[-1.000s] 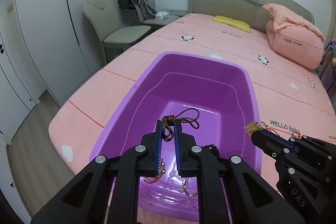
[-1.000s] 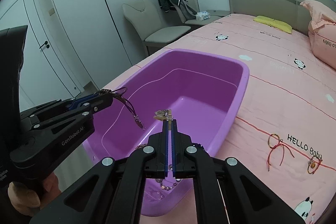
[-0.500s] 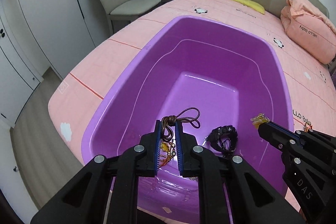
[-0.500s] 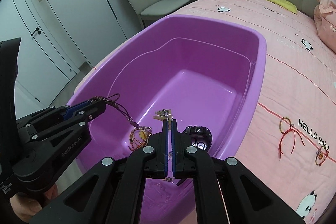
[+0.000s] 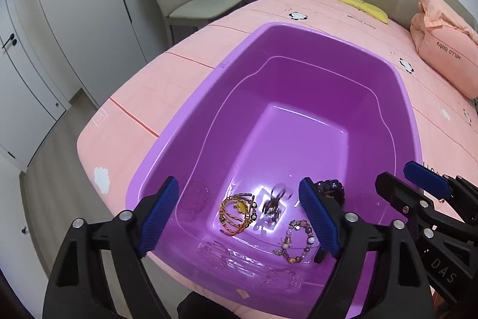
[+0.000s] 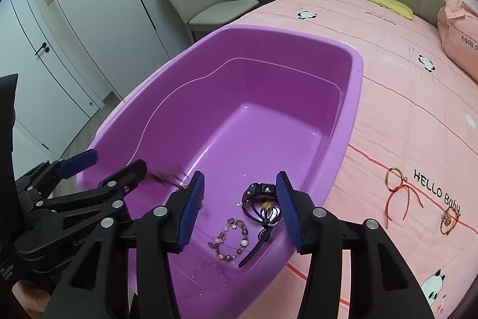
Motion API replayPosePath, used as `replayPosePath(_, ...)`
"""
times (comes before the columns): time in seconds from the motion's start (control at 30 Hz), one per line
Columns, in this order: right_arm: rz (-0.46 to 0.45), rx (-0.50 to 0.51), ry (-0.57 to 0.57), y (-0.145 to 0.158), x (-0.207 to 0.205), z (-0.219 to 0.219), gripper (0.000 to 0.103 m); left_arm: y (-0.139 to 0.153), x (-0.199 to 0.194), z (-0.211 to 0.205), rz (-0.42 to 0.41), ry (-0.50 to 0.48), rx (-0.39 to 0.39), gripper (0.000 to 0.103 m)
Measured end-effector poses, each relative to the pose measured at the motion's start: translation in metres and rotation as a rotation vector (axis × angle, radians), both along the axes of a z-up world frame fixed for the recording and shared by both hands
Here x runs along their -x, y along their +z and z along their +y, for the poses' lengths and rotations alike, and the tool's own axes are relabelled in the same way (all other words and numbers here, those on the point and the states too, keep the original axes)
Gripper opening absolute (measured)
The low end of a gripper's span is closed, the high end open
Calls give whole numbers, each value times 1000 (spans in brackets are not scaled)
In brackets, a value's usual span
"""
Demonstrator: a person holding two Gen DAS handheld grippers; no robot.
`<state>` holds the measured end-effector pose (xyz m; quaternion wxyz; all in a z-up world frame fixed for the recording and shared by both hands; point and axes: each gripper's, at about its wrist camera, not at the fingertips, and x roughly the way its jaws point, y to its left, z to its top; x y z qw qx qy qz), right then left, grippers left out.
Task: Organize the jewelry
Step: 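Open both grippers to drop the cord and charm into the tub, then move both grippers away from the tub toward the two string bracelets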
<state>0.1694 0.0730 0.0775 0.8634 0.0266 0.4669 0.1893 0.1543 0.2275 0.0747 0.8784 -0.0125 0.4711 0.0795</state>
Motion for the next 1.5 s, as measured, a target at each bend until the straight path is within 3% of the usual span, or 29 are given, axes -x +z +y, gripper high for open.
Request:
replayPosePath(1.03, -34, -22, -21, 13, 26, -21, 53, 12, 20, -12, -19, -11, -15, 83)
replayPosePath(1.5, -48, -57, -116, 12, 58, -76, 56, 20, 38, -50, -39, -80, -6, 83)
